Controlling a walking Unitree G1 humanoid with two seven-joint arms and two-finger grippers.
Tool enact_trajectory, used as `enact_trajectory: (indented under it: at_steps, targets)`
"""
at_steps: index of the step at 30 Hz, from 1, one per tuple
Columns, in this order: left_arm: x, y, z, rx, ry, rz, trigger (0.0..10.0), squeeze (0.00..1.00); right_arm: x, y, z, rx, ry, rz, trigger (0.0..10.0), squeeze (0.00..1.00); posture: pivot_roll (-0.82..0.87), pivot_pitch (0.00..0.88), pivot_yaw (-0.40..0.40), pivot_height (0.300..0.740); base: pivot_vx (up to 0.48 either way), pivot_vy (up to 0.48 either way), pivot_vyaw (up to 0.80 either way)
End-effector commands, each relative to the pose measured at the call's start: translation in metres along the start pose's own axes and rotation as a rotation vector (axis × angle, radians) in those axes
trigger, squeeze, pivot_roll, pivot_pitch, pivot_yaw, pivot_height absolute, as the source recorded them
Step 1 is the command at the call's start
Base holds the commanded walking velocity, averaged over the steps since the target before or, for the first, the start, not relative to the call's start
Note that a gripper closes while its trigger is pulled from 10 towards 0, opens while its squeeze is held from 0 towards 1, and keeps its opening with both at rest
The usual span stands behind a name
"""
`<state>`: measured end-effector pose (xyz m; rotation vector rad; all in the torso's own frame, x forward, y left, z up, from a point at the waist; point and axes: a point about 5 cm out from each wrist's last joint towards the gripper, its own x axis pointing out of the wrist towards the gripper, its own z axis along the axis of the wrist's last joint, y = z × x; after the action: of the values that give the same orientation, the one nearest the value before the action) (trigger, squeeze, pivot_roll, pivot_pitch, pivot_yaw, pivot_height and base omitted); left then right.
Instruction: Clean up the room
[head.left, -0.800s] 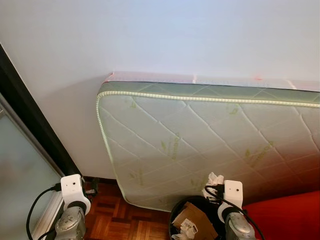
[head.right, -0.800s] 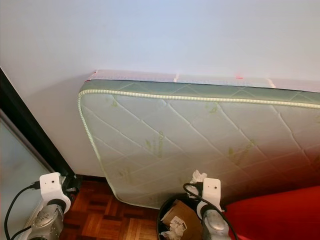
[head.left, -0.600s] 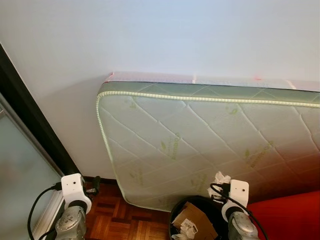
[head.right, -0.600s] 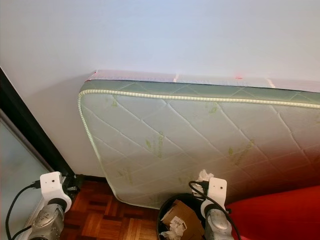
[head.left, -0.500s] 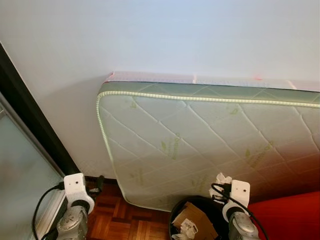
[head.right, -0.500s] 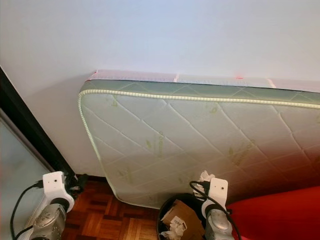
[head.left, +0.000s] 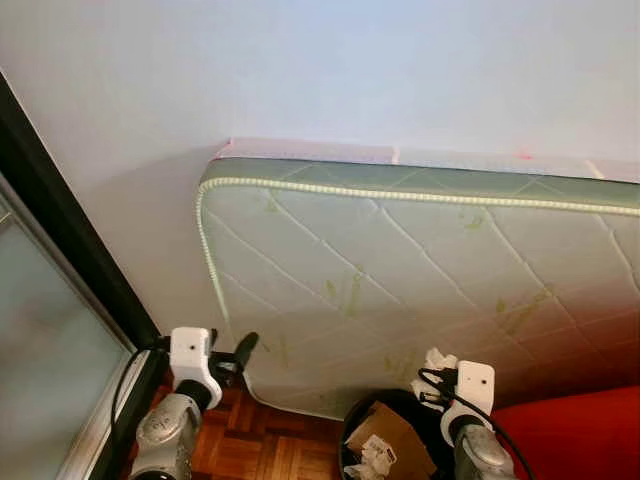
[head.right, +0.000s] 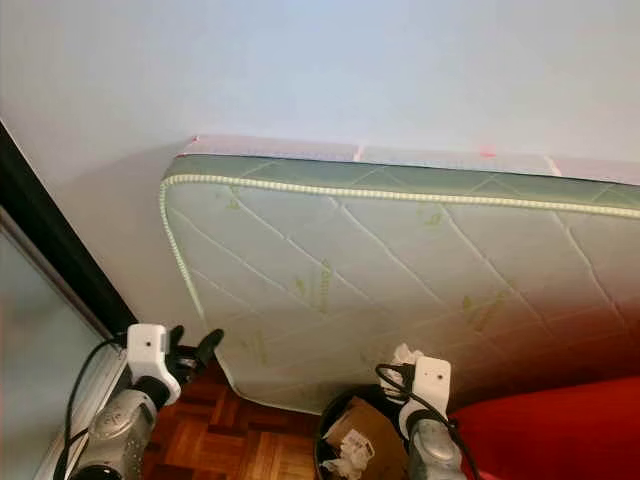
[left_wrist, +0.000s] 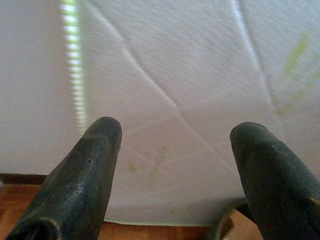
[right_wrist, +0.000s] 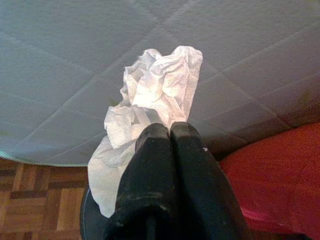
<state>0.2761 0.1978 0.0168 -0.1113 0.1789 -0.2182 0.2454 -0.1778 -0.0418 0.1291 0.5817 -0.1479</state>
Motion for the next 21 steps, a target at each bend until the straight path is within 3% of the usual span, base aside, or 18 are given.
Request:
enact_trajectory:
  at_steps: [1,9,14,16,18,21]
  targets:
    - [-0.002,-0.002,-0.001,0.021,0.018,-0.037,10.0,0.00,-0.001,-0.002,-0.004,0.007,0.024,-0.006,10.0,0.00,0.13,0.026,-0.048,0.740,0.000,0.000,0.00]
    - [0.001,-0.009,0.004,0.110,0.020,-0.112,10.0,0.00,-0.001,-0.003,-0.006,0.000,0.040,0.010,10.0,0.00,0.13,0.021,-0.047,0.740,0.000,0.000,0.00]
    - [0.008,-0.026,0.018,0.138,-0.040,-0.188,10.0,0.00,-0.003,-0.008,-0.010,-0.001,0.057,0.010,10.0,0.00,0.14,0.012,-0.043,0.740,0.000,0.000,0.00]
    - [0.009,-0.040,0.019,0.179,-0.039,-0.255,10.0,0.00,-0.004,-0.011,-0.014,-0.006,0.075,0.008,10.0,0.00,0.14,0.004,-0.038,0.740,0.000,0.000,0.00]
    - [0.009,-0.040,0.017,0.199,-0.029,-0.254,10.0,0.00,-0.005,-0.011,-0.015,-0.005,0.079,0.007,10.0,0.00,0.14,0.000,-0.035,0.740,0.000,0.000,0.00]
    - [0.008,-0.022,0.015,0.146,-0.009,-0.136,10.0,0.00,-0.005,-0.012,-0.017,-0.004,0.094,0.003,10.0,0.00,0.14,0.000,-0.030,0.740,0.000,0.000,0.00]
